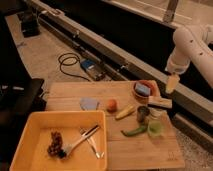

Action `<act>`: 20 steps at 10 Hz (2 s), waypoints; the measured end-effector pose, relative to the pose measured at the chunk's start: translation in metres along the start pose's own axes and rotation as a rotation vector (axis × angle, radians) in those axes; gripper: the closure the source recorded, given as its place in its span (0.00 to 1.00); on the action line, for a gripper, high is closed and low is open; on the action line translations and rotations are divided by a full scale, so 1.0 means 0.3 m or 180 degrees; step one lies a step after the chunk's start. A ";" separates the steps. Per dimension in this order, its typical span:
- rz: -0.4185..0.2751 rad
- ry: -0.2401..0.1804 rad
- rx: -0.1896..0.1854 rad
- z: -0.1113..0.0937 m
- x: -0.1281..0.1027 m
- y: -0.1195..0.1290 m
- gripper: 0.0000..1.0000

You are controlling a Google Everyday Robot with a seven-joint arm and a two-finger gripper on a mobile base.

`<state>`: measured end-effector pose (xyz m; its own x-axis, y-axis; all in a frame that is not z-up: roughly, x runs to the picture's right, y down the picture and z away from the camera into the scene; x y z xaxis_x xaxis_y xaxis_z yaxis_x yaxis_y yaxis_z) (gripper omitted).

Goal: Wipe table surface with towel

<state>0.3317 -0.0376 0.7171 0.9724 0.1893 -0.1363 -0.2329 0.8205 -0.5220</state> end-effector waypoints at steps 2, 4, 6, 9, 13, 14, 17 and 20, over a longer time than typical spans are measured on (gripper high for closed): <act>-0.0081 -0.0083 -0.0018 -0.012 -0.012 -0.012 0.20; -0.0302 -0.0198 -0.0035 -0.028 -0.091 -0.024 0.20; -0.0454 -0.0271 -0.0056 -0.039 -0.147 -0.020 0.20; -0.0693 -0.0414 -0.0072 -0.057 -0.255 0.002 0.20; -0.0955 -0.0603 -0.0023 -0.089 -0.378 0.044 0.20; -0.1019 -0.0649 0.0007 -0.102 -0.409 0.056 0.20; -0.1013 -0.0648 0.0010 -0.102 -0.402 0.057 0.20; -0.1043 -0.0648 0.0038 -0.089 -0.413 0.055 0.20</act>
<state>0.2070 -0.0621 0.7028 0.9782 0.0182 0.2068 0.0897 0.8613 -0.5000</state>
